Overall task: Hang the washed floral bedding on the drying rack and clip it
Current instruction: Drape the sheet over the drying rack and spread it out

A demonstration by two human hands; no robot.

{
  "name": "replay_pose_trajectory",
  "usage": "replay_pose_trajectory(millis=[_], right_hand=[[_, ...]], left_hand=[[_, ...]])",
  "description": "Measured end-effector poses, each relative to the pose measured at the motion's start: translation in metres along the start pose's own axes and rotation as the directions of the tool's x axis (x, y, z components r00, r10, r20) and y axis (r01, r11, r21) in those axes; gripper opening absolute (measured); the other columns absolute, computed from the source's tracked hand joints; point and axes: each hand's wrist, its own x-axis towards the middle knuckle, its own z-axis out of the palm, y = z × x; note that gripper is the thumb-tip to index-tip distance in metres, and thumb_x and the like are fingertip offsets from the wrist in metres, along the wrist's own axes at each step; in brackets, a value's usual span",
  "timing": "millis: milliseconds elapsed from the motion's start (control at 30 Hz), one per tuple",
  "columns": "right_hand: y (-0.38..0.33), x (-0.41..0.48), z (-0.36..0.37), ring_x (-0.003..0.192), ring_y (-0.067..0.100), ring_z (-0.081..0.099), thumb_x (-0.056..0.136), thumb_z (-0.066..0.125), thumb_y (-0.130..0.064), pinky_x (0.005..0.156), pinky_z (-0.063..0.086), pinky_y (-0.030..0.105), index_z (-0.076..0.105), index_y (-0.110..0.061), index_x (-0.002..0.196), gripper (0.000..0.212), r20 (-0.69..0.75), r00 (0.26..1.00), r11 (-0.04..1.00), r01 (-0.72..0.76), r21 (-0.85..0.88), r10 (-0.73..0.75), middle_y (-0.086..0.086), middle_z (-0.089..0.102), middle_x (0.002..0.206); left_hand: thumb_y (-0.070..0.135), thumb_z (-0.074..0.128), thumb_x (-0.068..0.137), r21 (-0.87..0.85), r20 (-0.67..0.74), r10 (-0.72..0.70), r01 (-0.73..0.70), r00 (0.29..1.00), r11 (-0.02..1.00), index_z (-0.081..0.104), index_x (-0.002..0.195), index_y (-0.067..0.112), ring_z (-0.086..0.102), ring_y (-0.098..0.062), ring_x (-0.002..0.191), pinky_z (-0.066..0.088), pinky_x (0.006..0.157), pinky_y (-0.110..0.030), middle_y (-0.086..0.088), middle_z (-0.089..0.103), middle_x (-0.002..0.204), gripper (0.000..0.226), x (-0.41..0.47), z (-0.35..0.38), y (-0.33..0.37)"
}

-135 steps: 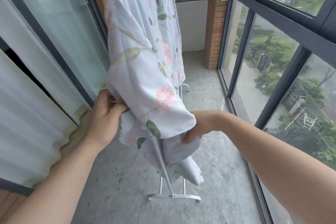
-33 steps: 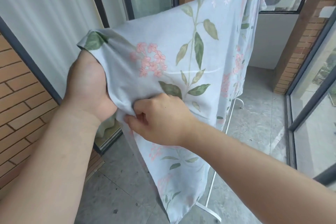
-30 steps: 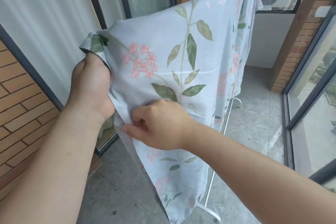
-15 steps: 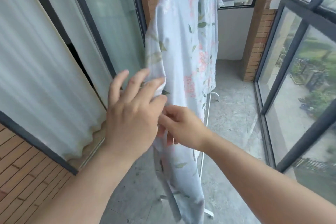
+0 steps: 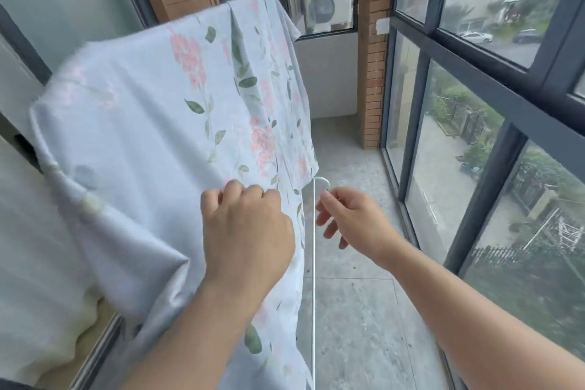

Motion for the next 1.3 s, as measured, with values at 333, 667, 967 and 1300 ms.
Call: replay_pose_trajectory(millis=[333,667,967,1300], right_hand=[[-0.008,0.099,-0.063,0.067,0.010,0.065,0.100,0.048,-0.035,0.054,0.051,0.028,0.069,-0.018,0.082,0.032,-0.040,0.997,0.995,0.059,-0.080,-0.063,-0.006,0.073,0.076],[-0.053,0.284,-0.092,0.073,0.011,0.065,0.100,0.048,-0.037,0.064,0.051,0.027,0.070,-0.020,0.083,0.033,0.064,0.969,0.946,0.248,-0.210,-0.240,-0.009,0.073,0.083],[-0.107,0.440,-0.105,0.067,0.014,0.059,0.101,0.044,-0.037,0.066,0.050,0.032,0.068,-0.022,0.088,0.032,0.161,0.916,0.856,0.401,-0.326,-0.368,-0.009,0.072,0.090],[-0.228,0.571,-0.023,0.102,0.021,0.057,0.098,0.046,-0.034,0.087,0.045,0.033,0.069,-0.014,0.101,0.030,0.158,0.471,0.436,0.874,-0.214,-0.868,0.000,0.067,0.105]], left_hand=[[0.025,0.061,0.081,-0.116,-0.109,-0.182,0.170,0.977,0.979,0.070,0.094,0.020,0.057,-0.027,0.096,0.034,0.090,-0.041,0.002,0.067,0.092,0.016,0.120,0.051,0.043],[0.018,0.061,0.081,-0.118,-0.269,-0.327,0.305,0.906,0.945,0.070,0.104,0.013,0.057,-0.033,0.097,0.039,0.091,-0.043,-0.006,0.066,0.098,0.026,0.275,0.121,0.032],[0.011,0.053,0.082,0.052,-0.394,-0.336,0.386,0.855,0.921,0.067,0.108,0.007,0.052,-0.036,0.102,0.035,0.092,-0.044,-0.012,0.061,0.105,0.029,0.414,0.138,-0.014],[0.029,0.043,0.099,0.342,-0.421,-0.499,0.642,0.757,0.686,0.065,0.101,0.004,0.062,-0.040,0.091,0.038,0.085,-0.045,-0.022,0.067,0.098,0.033,0.482,0.153,-0.062]])
